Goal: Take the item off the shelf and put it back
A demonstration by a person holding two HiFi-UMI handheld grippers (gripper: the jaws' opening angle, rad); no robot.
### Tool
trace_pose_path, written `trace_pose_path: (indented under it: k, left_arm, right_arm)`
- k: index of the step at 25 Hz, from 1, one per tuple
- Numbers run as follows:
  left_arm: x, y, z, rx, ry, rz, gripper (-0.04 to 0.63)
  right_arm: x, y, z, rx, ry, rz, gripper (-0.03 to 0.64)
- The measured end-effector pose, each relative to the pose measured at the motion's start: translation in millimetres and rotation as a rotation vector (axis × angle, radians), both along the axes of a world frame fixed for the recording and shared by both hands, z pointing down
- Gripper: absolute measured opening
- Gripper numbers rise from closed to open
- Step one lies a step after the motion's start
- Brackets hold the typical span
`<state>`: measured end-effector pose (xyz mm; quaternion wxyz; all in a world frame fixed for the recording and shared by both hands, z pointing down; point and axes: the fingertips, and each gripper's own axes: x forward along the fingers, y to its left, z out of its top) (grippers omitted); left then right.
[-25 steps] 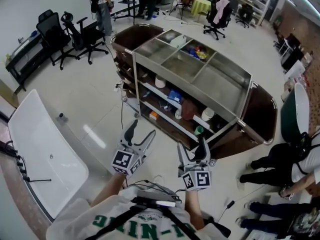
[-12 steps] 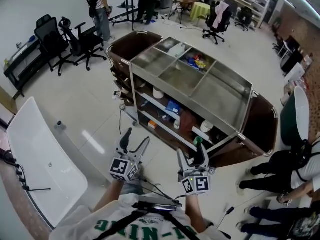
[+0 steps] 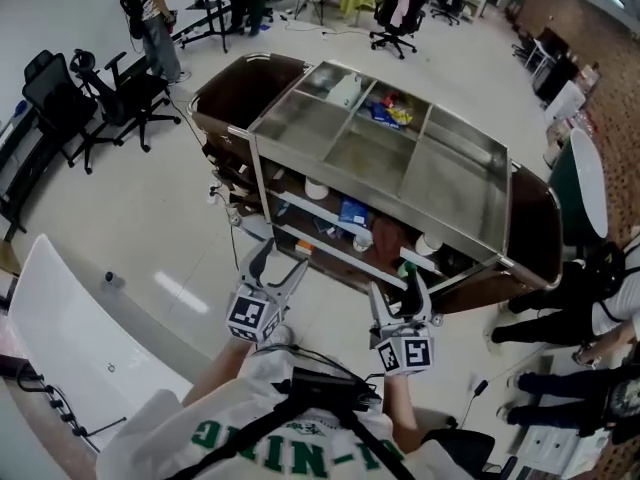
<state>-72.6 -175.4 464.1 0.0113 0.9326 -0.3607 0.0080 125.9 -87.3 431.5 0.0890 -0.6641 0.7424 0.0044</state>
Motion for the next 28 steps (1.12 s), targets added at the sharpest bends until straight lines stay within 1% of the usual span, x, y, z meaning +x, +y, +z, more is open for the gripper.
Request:
trace_pose_path:
  k: [3, 6, 10, 12, 15, 18, 21, 22, 24, 28]
  left_arm:
    - [-11.4, -19.3, 9.2, -0.025, 0.001, 0.042, 0.313]
    - [-18.7, -38.5, 13.5, -0.047, 0.017, 0.072, 0.313]
    - [-7.3, -51.1, 12.0, -0.048, 0.021, 0.146, 0.313]
    - [0.5, -49.7, 11.7, -0.042, 0.022, 0.16, 0.313]
    - [12.5, -45.6, 12.9, -0.044, 0.022, 0.149, 0.313]
    - [25.1, -33.5, 12.3, -0.063, 0.028, 0.139, 0.313]
    - [40.1, -26.3, 10.0, -0.044, -0.002, 0.155, 0.314]
    - [41.8, -25.7, 12.2, -0.04, -0.013, 0.155, 0.314]
    - [42.5, -26.9, 16.6, -0.039, -0.021, 0.144, 0.314]
    - [35.0, -33.3, 21.9, -0.052, -0.027, 0.093, 0.314]
  right_arm:
    - [-9.9, -6.8, 10.7, -0.023, -0.009, 0.074, 0.379]
    - [-21.1, -11.1, 12.9, -0.041, -0.001, 0.115, 0.379]
    - [-23.2, -7.9, 11.9, -0.057, 0.003, 0.164, 0.377]
    - [-18.3, -5.4, 18.9, -0.072, -0.012, 0.169, 0.377]
    - [-8.3, -7.4, 30.3, -0.091, -0.04, 0.158, 0.377]
    - [4.4, -4.5, 25.0, -0.079, -0.034, 0.152, 0.377]
    - [22.7, -9.3, 24.7, -0.069, -0.059, 0.165, 0.377]
    - [26.4, -10.0, 26.0, -0.07, -0.069, 0.167, 0.377]
    - [30.0, -11.2, 28.1, -0.077, -0.059, 0.158, 0.377]
    - [28.4, -14.9, 31.4, -0.086, -0.034, 0.121, 0.377]
